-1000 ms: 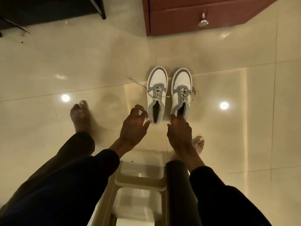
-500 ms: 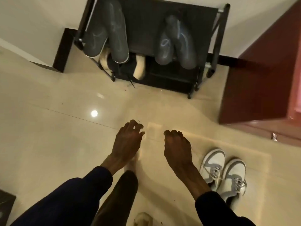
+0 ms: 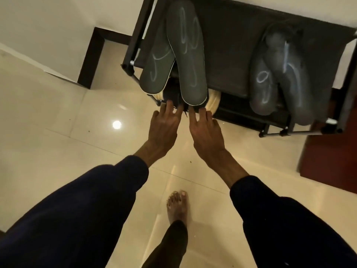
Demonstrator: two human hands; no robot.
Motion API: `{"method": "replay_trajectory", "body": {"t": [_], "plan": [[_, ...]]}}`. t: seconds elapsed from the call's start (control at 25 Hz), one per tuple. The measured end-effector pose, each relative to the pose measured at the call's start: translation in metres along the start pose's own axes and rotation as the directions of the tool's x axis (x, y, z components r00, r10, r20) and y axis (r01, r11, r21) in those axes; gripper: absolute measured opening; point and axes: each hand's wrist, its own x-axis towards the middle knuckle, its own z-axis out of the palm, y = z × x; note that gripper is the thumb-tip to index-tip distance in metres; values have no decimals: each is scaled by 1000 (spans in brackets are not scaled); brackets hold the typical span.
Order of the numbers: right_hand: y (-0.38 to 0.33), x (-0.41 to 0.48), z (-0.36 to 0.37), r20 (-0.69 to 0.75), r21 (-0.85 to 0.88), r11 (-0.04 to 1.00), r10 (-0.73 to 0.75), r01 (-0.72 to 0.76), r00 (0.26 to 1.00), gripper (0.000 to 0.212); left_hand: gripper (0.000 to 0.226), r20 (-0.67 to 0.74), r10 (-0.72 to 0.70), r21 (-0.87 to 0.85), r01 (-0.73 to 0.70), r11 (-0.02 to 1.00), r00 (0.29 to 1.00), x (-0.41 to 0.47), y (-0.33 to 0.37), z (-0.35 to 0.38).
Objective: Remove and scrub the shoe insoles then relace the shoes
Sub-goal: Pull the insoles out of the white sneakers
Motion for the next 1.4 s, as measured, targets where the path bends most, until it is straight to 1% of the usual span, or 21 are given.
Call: {"method": "replay_trajectory", "body": {"t": [0.08, 0.16, 0.2, 0.28, 0.32, 0.36, 0.4, 0.44, 0.52, 0.56, 0.6, 0.64, 0.72, 0.76, 0.84, 0.92, 0.96, 1.08, 1.2, 1.32, 1.4], "plan": [[-4, 30, 7, -16, -24, 999, 22, -23, 1000, 85, 80, 16, -4, 39, 3, 999, 1000, 29, -11, 5], [-2, 48, 9, 20, -41, 998, 55, -54, 998, 74, 88, 53, 5, 75, -9, 997, 999, 44, -17, 11], [-1, 54, 11, 31, -46, 997, 56, -54, 998, 72, 89, 79, 5, 112, -14, 994, 997, 48, -19, 15], [-1, 60, 14, 29, -53, 997, 66, -64, 997, 71, 76, 22, 62, 178, -65, 982, 998, 57, -24, 22], [-1, 59, 15, -7, -62, 995, 78, -78, 997, 71, 60, -54, 88, 151, -79, 985, 995, 61, -27, 25], [1, 58, 16, -49, -64, 993, 98, -102, 994, 71, 42, -90, 74, 61, -69, 996, 993, 65, -30, 26], [5, 54, 16, -100, -29, 990, 136, -140, 986, 70, 34, -132, 44, -65, -52, 997, 990, 67, -36, 28], [12, 49, 17, -150, 40, 984, 176, -172, 973, 68, 34, -180, 18, -164, -48, 985, 983, 67, -40, 30], [28, 33, 27, -277, 270, 943, 271, -196, 922, 62, 36, -263, -17, -226, -45, 973, 965, 56, -48, 28], [33, 23, 30, -274, 370, 908, 308, -196, 911, 59, 38, -274, -23, -263, -52, 963, 961, 47, -51, 28], [36, 12, 32, -230, 431, 879, 325, -203, 917, 57, 39, -261, -27, -302, -55, 952, 965, 38, -53, 27], [37, 5, 34, -178, 466, 858, 333, -219, 926, 56, 38, -269, -17, -317, -72, 946, 963, 32, -54, 30], [39, 1, 29, -131, 479, 842, 350, -250, 928, 53, 35, -268, -28, -280, -50, 959, 963, 32, -55, 31], [40, 3, 23, -115, 465, 846, 352, -262, 929, 50, 31, -258, -57, -274, -17, 961, 965, 37, -55, 32], [42, 6, 11, -51, 458, 843, 343, -283, 938, 34, 25, -204, -172, -372, 86, 924, 964, 46, -60, 32], [43, -4, 7, -14, 519, 807, 339, -283, 941, 23, 24, -180, -295, -554, 150, 819, 938, 42, -59, 23], [45, -16, 8, -25, 554, 788, 336, -267, 941, 20, 23, -193, -320, -601, 146, 786, 928, 31, -51, 16], [44, -70, 28, -100, 582, 795, 275, -168, 956, 16, 18, -245, -312, -605, 107, 789, 918, -41, 0, -4], [47, -142, 60, -123, 520, 840, 255, -156, 959, 22, 19, -121, -397, -732, 189, 654, 910, -127, 58, -7], [58, -229, 90, -98, 533, 830, 253, -164, 963, 26, 24, -29, -424, -782, 244, 574, 905, -193, 114, 6], [66, -284, 112, -58, 537, 817, 284, -210, 957, 27, 25, 28, -428, -780, 288, 555, 903, -228, 152, 18]]}}
